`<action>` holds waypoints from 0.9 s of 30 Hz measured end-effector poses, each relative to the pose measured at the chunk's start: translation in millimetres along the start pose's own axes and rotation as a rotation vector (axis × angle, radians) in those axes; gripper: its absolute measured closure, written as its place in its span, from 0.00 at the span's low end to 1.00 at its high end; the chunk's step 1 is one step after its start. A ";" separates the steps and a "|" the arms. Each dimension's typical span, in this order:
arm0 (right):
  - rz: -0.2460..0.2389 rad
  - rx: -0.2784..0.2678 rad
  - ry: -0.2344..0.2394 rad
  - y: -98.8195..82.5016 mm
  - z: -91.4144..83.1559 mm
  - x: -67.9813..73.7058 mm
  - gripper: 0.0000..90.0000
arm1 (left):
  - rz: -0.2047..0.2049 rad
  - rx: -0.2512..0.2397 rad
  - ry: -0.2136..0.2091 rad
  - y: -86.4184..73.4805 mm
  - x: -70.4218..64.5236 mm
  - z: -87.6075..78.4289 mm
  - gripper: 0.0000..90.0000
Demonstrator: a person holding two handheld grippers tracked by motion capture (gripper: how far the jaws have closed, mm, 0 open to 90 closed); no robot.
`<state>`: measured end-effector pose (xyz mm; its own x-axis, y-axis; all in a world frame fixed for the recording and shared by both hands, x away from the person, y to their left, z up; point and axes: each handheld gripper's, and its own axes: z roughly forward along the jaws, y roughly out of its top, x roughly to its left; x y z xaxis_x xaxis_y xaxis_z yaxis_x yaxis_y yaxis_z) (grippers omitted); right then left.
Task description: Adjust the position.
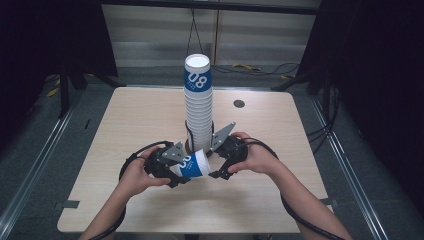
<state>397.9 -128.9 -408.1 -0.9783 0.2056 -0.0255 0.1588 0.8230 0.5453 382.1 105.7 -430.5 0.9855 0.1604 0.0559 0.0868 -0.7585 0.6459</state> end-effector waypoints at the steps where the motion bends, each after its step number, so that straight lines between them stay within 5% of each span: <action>1: 0.007 -0.016 0.006 -1.7 0.0 0.1 0.15 | 0.001 0.002 -0.001 -0.2 0.5 -0.1 0.33; 27: 0.086 -0.294 -0.005 -26.5 6.8 8.3 0.15 | -0.036 -0.048 -0.009 -3.3 4.9 -6.1 0.33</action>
<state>386.5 -145.4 -428.5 -0.9621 0.2715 0.0273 0.1949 0.6138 0.7650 385.7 112.9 -427.6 0.9831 0.1814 0.0255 0.1153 -0.7208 0.6835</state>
